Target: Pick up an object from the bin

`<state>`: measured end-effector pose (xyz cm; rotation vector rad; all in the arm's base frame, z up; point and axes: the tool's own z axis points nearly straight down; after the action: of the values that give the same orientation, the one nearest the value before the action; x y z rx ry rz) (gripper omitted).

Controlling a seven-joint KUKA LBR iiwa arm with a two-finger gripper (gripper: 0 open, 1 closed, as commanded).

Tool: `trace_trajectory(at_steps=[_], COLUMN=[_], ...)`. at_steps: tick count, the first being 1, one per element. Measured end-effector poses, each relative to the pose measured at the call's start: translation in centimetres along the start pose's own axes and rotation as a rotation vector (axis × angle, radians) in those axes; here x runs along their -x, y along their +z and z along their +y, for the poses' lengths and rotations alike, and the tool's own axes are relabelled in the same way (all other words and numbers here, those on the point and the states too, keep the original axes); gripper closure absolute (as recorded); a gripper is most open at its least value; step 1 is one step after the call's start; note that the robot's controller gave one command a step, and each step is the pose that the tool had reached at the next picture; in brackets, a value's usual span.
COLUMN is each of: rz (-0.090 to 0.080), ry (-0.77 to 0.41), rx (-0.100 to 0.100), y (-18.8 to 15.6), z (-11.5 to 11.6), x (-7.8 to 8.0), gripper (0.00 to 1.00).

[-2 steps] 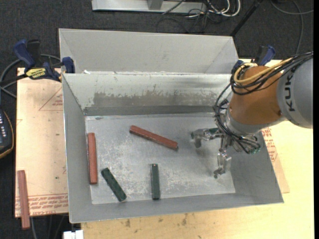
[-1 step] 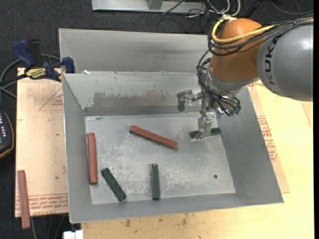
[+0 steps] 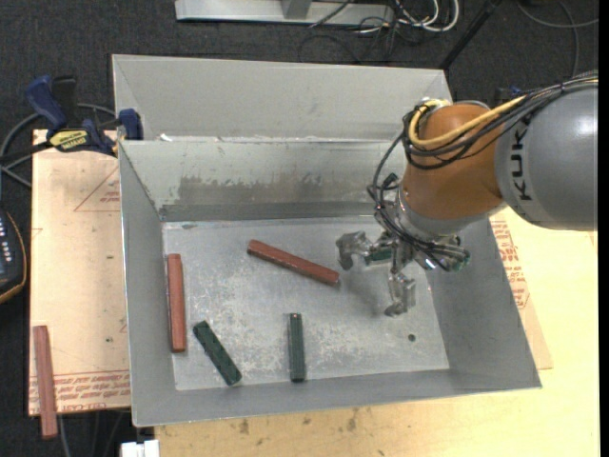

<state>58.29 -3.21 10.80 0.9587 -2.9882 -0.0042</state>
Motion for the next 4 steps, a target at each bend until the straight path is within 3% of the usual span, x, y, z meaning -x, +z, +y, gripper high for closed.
trace_trajectory(at_steps=[1, 2, 3, 4], rz=[-0.016, 0.002, -0.004, -0.007], ry=[0.104, 0.195, 0.334, 0.334], rx=[-0.006, 0.001, -0.001, -0.003], y=[-5.9, 1.1, 3.8, 3.7], z=[0.3, 1.4, 3.7, 3.6], x=[9.7, 5.3, 7.2, 7.2], gripper=[0.00, 0.00, 0.00, 1.00])
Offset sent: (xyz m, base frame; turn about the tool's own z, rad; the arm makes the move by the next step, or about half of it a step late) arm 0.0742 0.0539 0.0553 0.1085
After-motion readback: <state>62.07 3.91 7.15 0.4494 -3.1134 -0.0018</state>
